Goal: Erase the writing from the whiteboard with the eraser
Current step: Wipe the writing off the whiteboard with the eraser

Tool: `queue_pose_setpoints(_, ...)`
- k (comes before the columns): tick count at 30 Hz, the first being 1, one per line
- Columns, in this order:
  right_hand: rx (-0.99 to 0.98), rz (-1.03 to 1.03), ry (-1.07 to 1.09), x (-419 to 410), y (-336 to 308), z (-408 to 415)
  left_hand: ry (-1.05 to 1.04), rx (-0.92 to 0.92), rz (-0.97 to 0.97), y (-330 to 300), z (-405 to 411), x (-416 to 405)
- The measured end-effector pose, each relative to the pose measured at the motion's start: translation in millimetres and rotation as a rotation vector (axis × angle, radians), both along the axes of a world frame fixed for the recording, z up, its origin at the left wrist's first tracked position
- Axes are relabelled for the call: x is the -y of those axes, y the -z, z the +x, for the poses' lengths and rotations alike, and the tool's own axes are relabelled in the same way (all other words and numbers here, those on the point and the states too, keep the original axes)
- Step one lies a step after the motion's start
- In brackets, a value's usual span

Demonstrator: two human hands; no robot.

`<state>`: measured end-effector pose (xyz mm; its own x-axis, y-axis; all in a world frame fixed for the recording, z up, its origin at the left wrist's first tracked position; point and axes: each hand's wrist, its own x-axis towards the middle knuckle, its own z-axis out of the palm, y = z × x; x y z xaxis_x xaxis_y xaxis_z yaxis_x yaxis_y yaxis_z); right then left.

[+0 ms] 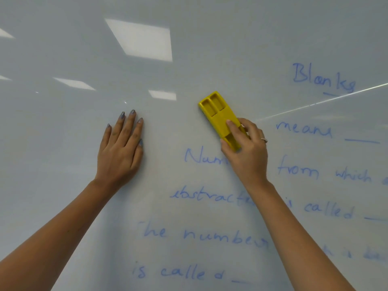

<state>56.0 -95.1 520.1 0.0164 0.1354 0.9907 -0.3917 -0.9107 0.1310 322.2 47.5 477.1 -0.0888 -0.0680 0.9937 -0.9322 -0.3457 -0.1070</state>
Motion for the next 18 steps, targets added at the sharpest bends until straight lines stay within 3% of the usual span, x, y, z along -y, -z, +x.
queue_pose_setpoints(7,-0.391,-0.155,-0.022,-29.8,60.1,33.6,-0.005,-0.053,0.013,30.2,11.4,-14.2)
queue_pose_setpoints(10,-0.464,-0.187,0.006,-26.1,71.9,23.5,-0.001,-0.053,0.027,39.6,16.6,-18.6)
queue_pose_setpoints(12,-0.405,-0.171,0.02,-20.1,65.8,13.2,0.002,-0.044,0.041,44.2,21.0,-20.4)
queue_pose_setpoints(18,0.014,0.094,0.015,-15.5,26.2,8.3,-0.002,-0.018,0.038,48.2,27.4,-18.9)
